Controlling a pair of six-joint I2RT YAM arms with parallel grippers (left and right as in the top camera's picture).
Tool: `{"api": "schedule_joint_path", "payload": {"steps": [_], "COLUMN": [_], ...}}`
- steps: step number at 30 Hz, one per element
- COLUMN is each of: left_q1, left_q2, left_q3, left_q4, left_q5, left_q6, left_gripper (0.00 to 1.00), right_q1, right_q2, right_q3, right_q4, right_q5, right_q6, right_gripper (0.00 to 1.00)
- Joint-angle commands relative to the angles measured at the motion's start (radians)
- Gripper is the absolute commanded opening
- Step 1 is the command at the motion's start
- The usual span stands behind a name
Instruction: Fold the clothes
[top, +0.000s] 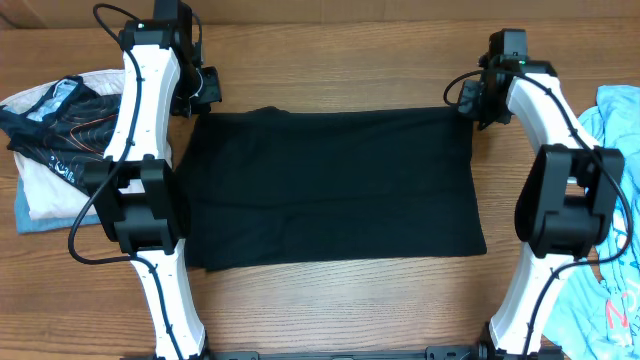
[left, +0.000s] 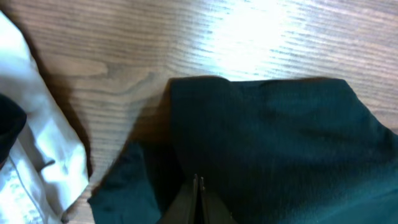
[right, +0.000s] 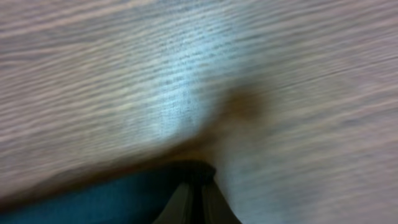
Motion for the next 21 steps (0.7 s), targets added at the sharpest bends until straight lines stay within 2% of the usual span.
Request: {"api": "schedule_joint_path", "payload": {"steps": [1,5,11,21], "left_q1": [0.003,0.003,0.005,0.005], "left_q2": [-0.082,-0.127,-0.151,-0.151], "left_q3": [0.021,0.021,0.021,0.021], "left_q4": [-0.013,-0.043,-0.166,-0.335], "left_q5": [-0.021,-0.022,-0.024,-0.024], "left_q6": [-0.02,-0.02,-0.022,-0.036], "left_gripper": [0.04,0.04,0.04,0.04], "right_q1": [-0.005,-0.005,-0.006,-0.006], "right_q2": [-0.098,-0.138,-0.185,-0.192], "right_q3": [0.04,0.04,0.04,0.04], "right_q4": [-0.035,-0.111,-0.257,-0.47], "right_q5": [0.037,0.043,0.044,0.043], "right_q6": [0.01,0.027,0.028,0.027], "right_gripper": [0.04,0.04,0.04,0.04]}}
